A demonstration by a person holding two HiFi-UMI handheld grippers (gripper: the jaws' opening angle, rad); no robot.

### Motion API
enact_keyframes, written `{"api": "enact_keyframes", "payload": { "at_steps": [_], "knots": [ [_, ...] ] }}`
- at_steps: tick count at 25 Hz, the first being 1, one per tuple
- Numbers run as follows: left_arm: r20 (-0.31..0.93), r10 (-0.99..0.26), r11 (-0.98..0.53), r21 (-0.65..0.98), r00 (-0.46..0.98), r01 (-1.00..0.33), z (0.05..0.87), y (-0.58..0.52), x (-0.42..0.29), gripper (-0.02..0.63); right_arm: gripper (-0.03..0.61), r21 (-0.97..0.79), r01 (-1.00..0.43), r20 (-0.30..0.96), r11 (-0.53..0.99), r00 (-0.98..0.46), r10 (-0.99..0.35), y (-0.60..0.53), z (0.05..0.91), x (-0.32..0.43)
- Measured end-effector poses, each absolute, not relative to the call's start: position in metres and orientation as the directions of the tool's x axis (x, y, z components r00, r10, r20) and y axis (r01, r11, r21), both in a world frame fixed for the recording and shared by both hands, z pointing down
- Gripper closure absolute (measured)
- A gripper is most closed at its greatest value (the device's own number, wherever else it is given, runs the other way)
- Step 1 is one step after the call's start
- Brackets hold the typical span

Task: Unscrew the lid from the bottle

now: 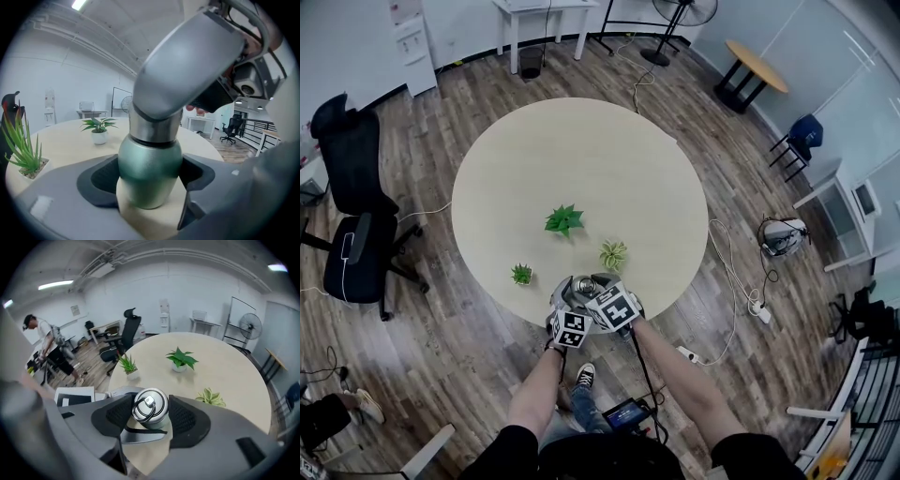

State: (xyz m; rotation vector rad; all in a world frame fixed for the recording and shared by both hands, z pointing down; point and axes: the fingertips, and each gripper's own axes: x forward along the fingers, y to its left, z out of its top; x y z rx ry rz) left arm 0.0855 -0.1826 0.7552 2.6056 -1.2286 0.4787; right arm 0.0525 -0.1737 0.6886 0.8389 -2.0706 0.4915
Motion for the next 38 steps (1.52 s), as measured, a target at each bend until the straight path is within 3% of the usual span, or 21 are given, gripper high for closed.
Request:
{"api": "enact_keyframes", "payload": {
  "at_steps": [4,7,9,12,13,17,21,24,27,31,34,38],
  "knots": [
    [0.380,-0.706,-0.627,0.058,0.598,-0.777,0.754,-0.182,0.085,0.238,0.330,0.013,-0.394,0.831,0.919,-0.507,-0.230,-0.166,0.687,0.047],
    [0.380,-0.705,-0.629,0.058,0.599,-0.776,0.755,-0.181,0.086,0.238,0.328,0.031,-0.300,0.847,0.953,-0.498,-0.185,-0.165,0.686,0.048],
    [0.380,-0.704,-0.629,0.056,0.599,-0.775,0.756,-0.182,0.086,0.238,0.315,0.023,-0.364,0.841,0.931,-0.496,-0.215,-0.168,0.685,0.049],
    [0.380,-0.705,-0.629,0.056,0.599,-0.775,0.756,-0.183,0.085,0.238,0.207,-0.089,-0.588,0.805,0.804,-0.518,-0.289,-0.171,0.683,0.050],
    [0.380,-0.705,-0.629,0.057,0.599,-0.775,0.756,-0.183,0.085,0.238,0.202,-0.126,-0.670,0.795,0.732,-0.510,-0.330,-0.174,0.682,0.053],
    [0.378,-0.707,-0.627,0.057,0.599,-0.777,0.756,-0.182,0.085,0.238,0.262,-0.123,-0.868,0.791,0.481,-0.378,-0.482,-0.182,0.681,0.063],
    [0.376,-0.708,-0.625,0.061,0.598,-0.778,0.759,-0.182,0.085,0.238,0.288,-0.042,-0.892,0.818,0.449,-0.289,-0.497,-0.182,0.690,0.058],
    [0.375,-0.707,-0.626,0.061,0.599,-0.777,0.759,-0.182,0.085,0.238,0.334,-0.035,-0.869,0.824,0.494,-0.305,-0.478,-0.182,0.690,0.055],
    [0.376,-0.707,-0.628,0.057,0.599,-0.776,0.755,-0.183,0.085,0.238,0.336,-0.015,-0.753,0.830,0.657,-0.376,-0.411,-0.179,0.688,0.050],
    [0.373,-0.704,-0.633,0.057,0.604,-0.772,0.754,-0.183,0.086,0.236,0.337,0.055,-0.423,0.851,0.904,-0.454,-0.264,-0.168,0.688,0.046],
    [0.376,-0.701,-0.635,0.059,0.606,-0.771,0.754,-0.183,0.086,0.238,0.339,0.087,-0.225,0.866,0.970,-0.464,-0.185,-0.163,0.687,0.045],
    [0.377,-0.700,-0.635,0.058,0.606,-0.770,0.756,-0.183,0.086,0.238,0.339,0.061,-0.171,0.867,0.983,-0.479,-0.136,-0.163,0.687,0.044]
  ]
}}
